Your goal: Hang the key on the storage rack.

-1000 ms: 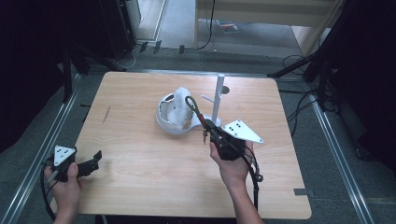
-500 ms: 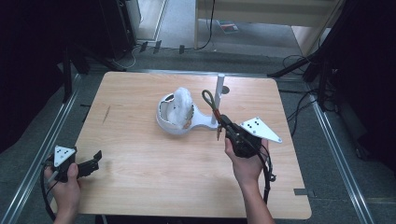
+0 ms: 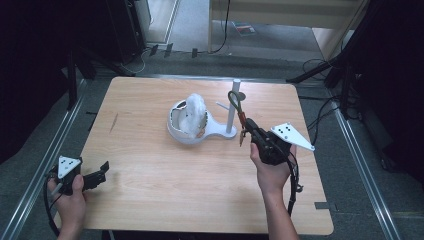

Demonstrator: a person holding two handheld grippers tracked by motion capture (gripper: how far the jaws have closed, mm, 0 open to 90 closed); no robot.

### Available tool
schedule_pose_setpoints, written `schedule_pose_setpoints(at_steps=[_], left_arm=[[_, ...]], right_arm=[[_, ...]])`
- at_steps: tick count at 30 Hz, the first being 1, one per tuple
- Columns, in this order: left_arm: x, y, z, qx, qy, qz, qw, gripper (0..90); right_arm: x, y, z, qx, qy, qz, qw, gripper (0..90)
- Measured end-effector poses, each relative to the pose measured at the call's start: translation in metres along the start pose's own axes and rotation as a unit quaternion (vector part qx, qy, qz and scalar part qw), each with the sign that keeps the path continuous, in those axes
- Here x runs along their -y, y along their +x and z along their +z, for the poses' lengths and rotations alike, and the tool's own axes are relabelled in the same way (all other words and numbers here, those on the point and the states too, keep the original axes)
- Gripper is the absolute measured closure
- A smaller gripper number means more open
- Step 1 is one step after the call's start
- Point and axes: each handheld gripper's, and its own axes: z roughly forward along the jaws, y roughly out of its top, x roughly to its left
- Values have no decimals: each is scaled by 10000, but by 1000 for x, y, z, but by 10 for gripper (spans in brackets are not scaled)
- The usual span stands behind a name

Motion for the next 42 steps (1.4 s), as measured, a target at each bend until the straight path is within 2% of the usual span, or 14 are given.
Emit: schedule_pose_setpoints(at_steps=[23, 28, 37, 39, 42], left_arm=[[0, 0, 0, 0, 16, 16, 10000, 70], [0, 0, 0, -3, 21, 21, 10000, 70], [0, 0, 0, 6, 20, 8, 10000, 70], [0, 0, 1, 0, 39, 4, 10000, 70], [-1, 0, 1, -19, 61, -1, 10000, 70]], right_arm=[[10, -22, 10, -74, 209, 570, 9981, 900], [13, -24, 12, -57, 265, 561, 9981, 900], [25, -25, 22, 1, 535, 537, 9971, 897], [26, -25, 22, -8, 527, 571, 9970, 792], [25, -25, 21, 20, 548, 513, 9972, 753]])
